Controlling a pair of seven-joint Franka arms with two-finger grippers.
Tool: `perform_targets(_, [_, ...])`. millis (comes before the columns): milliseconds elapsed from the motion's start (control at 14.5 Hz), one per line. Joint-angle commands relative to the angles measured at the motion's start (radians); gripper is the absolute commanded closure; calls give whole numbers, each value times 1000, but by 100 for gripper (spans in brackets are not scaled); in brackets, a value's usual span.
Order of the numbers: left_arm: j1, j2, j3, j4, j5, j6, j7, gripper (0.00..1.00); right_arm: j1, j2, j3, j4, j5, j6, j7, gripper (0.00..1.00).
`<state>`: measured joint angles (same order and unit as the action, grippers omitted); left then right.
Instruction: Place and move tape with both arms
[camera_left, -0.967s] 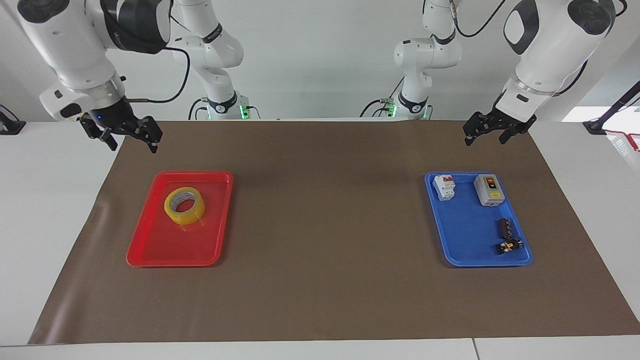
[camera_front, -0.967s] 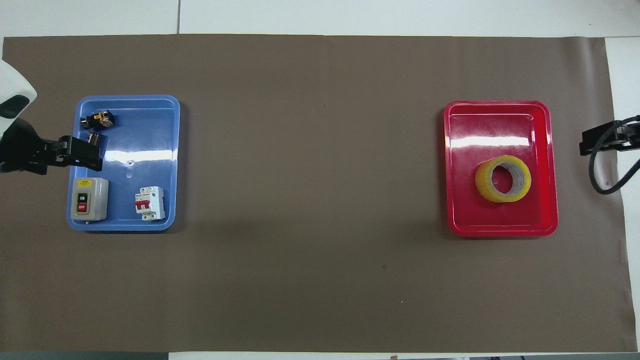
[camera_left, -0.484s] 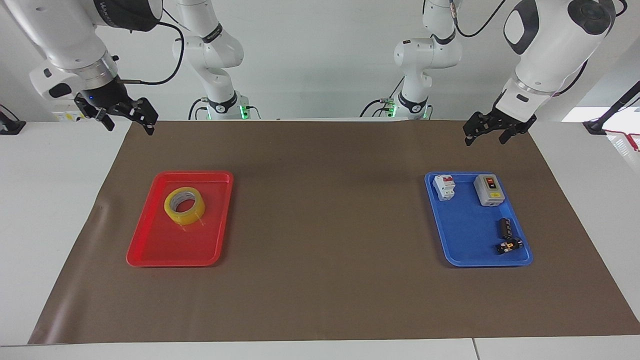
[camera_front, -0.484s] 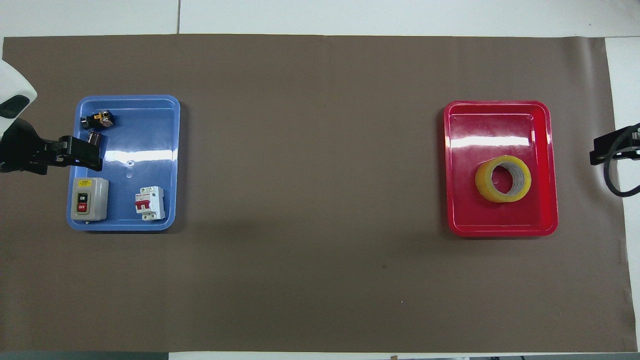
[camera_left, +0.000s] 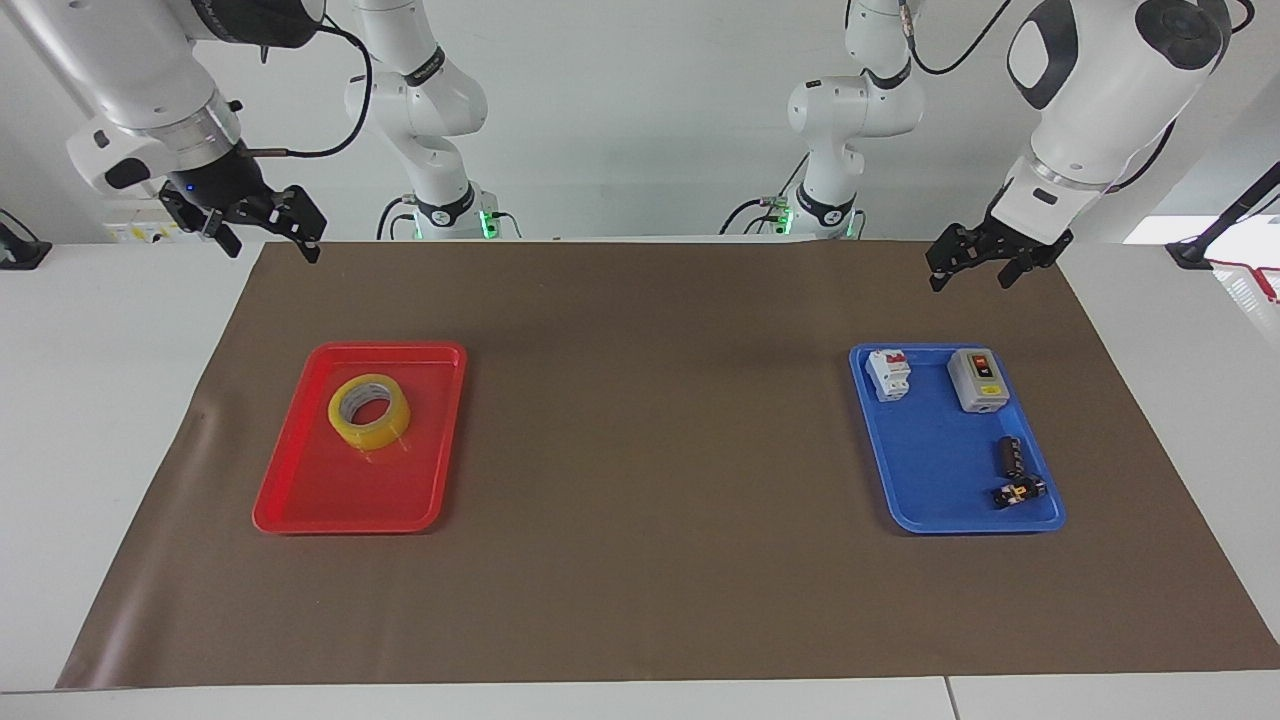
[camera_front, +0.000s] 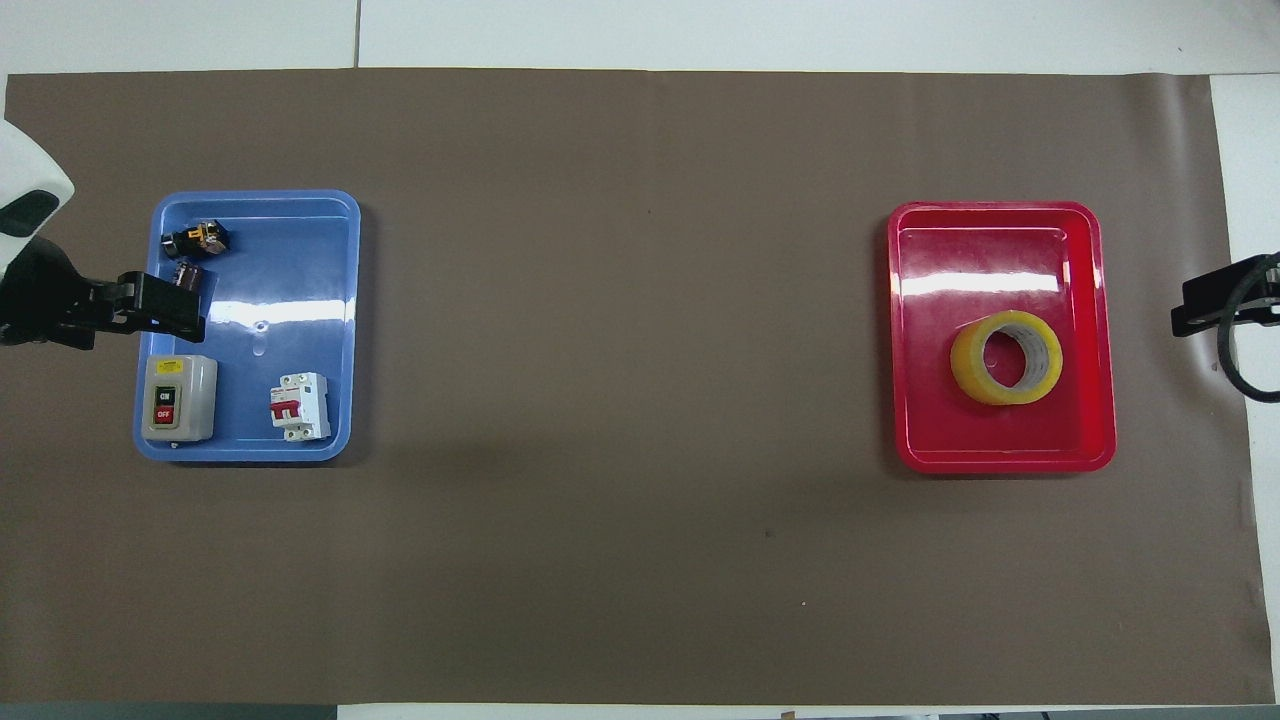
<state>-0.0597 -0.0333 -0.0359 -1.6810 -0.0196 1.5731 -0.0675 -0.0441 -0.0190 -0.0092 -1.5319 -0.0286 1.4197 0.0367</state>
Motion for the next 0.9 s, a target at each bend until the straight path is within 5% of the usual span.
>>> perform_targets(0, [7, -17, -4, -16, 15, 7, 6, 0, 16, 14, 21, 24, -34, -10, 2, 0])
perform_targets(346, [6, -17, -4, -16, 15, 7, 6, 0, 16, -1, 25, -34, -14, 123, 5, 0])
perform_targets(691, [8, -17, -4, -16, 15, 7, 6, 0, 13, 22, 23, 42, -10, -13, 2, 0])
perform_targets(829, [7, -17, -4, -16, 15, 7, 6, 0, 6, 21, 23, 29, -4, 23, 0, 0])
